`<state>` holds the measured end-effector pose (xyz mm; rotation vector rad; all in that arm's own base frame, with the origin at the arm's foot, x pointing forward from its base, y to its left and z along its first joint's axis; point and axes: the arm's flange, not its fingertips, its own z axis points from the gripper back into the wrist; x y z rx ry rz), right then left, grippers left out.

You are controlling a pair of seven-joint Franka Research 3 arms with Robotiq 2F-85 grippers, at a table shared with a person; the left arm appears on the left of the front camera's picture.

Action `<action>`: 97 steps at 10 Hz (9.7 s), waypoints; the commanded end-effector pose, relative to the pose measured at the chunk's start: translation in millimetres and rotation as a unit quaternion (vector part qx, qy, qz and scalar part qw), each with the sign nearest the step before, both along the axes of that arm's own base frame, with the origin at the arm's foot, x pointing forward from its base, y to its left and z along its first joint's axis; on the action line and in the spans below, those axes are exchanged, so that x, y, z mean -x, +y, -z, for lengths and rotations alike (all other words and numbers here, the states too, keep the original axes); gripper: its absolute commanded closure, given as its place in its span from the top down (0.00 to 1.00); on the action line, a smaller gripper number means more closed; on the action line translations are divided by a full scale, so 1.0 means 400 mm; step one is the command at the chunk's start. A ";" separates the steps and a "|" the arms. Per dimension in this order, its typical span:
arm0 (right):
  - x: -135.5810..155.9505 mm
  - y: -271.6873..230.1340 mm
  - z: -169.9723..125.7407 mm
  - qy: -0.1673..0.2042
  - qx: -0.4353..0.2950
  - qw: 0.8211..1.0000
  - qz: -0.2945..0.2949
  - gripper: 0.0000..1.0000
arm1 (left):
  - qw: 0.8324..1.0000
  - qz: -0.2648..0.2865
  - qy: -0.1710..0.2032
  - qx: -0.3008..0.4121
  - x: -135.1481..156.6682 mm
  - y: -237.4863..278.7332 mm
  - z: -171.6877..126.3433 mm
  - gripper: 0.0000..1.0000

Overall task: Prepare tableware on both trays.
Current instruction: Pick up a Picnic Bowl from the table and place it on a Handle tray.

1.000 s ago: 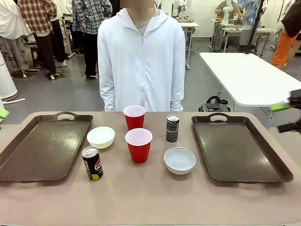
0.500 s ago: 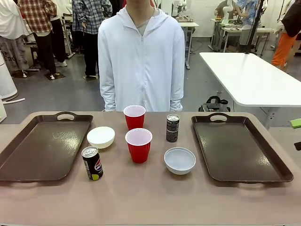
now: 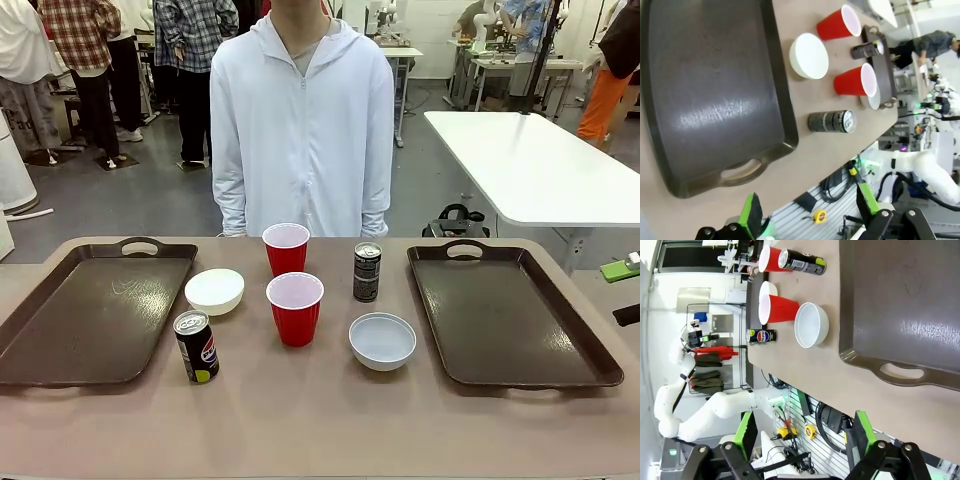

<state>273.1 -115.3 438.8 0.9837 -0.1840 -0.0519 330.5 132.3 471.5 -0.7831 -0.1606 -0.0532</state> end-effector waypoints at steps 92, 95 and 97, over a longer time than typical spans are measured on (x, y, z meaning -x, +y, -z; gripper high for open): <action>-0.084 0.377 -0.076 0.043 0.538 0.839 -0.066 0.02 | 1.000 -0.006 0.021 0.014 -0.008 0.013 0.031 1.00; -0.266 0.323 0.001 0.006 0.496 0.868 -0.034 0.02 | 1.000 -0.006 0.021 0.014 -0.008 0.013 0.031 1.00; -0.322 0.319 0.060 -0.021 0.468 0.883 -0.036 0.02 | 1.000 -0.006 0.021 0.014 -0.008 0.013 0.031 1.00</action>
